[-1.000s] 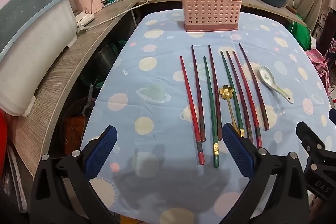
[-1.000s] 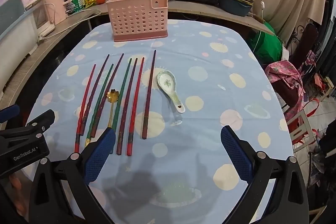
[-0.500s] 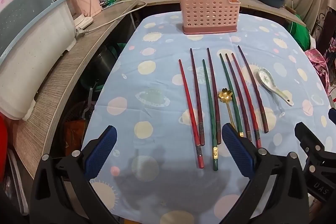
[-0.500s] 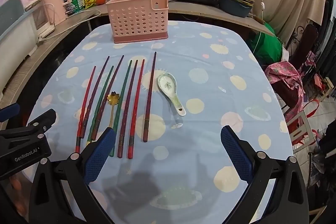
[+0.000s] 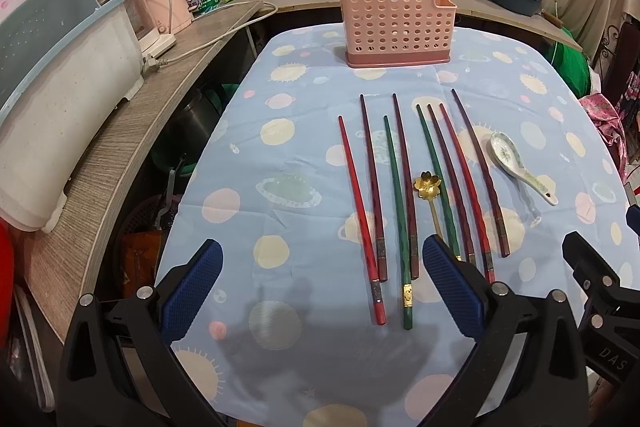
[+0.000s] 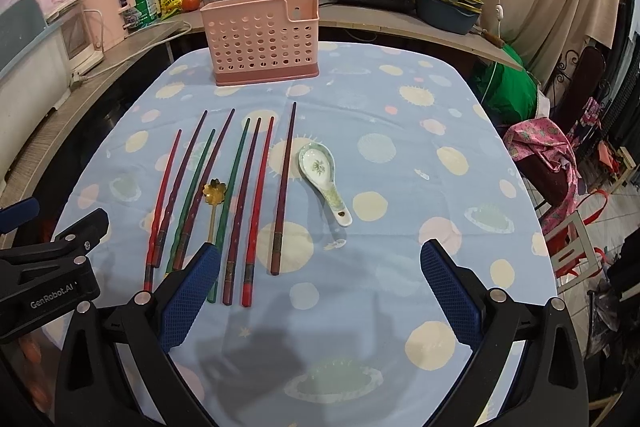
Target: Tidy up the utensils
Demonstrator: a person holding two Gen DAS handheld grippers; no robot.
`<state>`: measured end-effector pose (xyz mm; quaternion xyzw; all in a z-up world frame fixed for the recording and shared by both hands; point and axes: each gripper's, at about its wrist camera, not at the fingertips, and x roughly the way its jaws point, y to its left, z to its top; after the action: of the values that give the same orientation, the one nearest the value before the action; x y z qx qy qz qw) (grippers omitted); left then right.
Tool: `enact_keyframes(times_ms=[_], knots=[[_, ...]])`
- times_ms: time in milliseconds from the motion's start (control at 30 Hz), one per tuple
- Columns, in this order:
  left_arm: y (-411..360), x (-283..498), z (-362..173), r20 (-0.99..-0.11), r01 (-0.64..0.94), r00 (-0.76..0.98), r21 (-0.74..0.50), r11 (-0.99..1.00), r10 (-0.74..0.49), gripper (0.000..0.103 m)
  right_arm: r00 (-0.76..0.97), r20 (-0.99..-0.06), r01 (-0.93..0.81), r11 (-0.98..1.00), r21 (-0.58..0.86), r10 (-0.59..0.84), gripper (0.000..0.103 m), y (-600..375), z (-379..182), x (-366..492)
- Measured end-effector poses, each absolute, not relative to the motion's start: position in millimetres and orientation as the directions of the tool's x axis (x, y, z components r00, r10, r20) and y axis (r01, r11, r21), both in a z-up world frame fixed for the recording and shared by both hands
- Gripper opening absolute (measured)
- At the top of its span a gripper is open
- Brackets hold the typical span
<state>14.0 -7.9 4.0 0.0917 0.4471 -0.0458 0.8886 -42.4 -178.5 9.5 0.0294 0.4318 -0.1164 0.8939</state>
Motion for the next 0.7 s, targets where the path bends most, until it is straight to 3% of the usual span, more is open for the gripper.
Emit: enact_keyframes(times_ms=[700], knots=[[-12.3,-4.7,14.6,-0.788,0.19,0.616,0.116,0.975,-0.026,0.096,0.626,-0.756,0.247,0.968,-0.039,-0.19,0.096,-182.0,22.2,-61.8]])
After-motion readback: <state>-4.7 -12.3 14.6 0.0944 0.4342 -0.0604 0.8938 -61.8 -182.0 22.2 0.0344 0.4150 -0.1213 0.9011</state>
